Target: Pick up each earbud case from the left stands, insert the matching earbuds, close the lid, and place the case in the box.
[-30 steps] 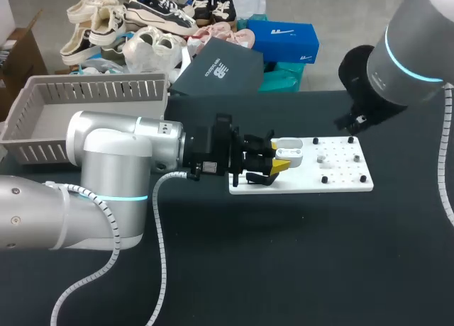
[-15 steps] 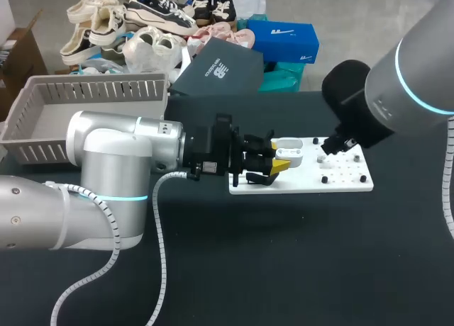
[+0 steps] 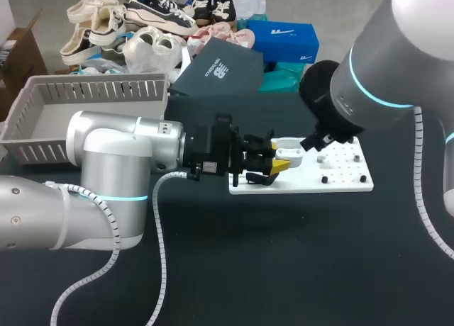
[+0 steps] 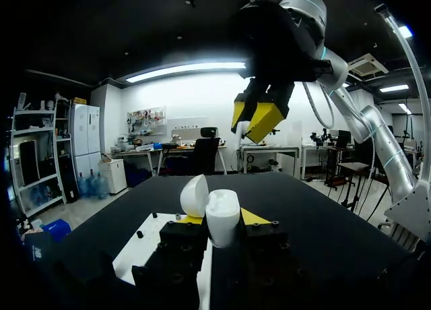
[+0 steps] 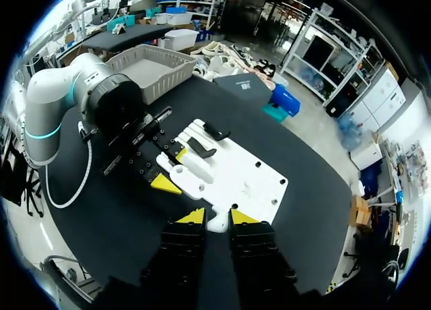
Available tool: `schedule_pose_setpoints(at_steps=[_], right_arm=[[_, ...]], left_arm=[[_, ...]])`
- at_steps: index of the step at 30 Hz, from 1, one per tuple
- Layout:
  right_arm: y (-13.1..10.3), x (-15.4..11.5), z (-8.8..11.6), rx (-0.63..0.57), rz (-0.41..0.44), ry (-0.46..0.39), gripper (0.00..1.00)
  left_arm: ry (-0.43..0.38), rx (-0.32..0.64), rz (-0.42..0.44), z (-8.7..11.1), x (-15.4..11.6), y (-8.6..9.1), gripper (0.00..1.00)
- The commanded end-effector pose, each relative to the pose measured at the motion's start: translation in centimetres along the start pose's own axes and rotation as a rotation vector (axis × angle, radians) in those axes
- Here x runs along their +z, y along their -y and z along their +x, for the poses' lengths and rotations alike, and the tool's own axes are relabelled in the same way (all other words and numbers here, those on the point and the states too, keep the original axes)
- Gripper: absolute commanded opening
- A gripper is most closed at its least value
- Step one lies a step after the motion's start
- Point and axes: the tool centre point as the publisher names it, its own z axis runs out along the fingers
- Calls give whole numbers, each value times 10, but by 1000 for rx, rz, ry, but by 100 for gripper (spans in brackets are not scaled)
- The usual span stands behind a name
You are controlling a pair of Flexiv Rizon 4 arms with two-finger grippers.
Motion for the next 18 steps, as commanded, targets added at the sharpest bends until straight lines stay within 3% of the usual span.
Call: schedule_pose_setpoints(at_steps=[1, 14, 18], right_arm=[[2, -1, 0, 0, -2, 0, 0], [2, -1, 0, 0, -2, 0, 0], [-15, -2, -4, 113, 0, -39, 0]], left_arm=[[2, 2, -3, 1, 1, 0, 0], [2, 2, -3, 1, 1, 0, 0], [2, 2, -3, 1, 1, 0, 0]])
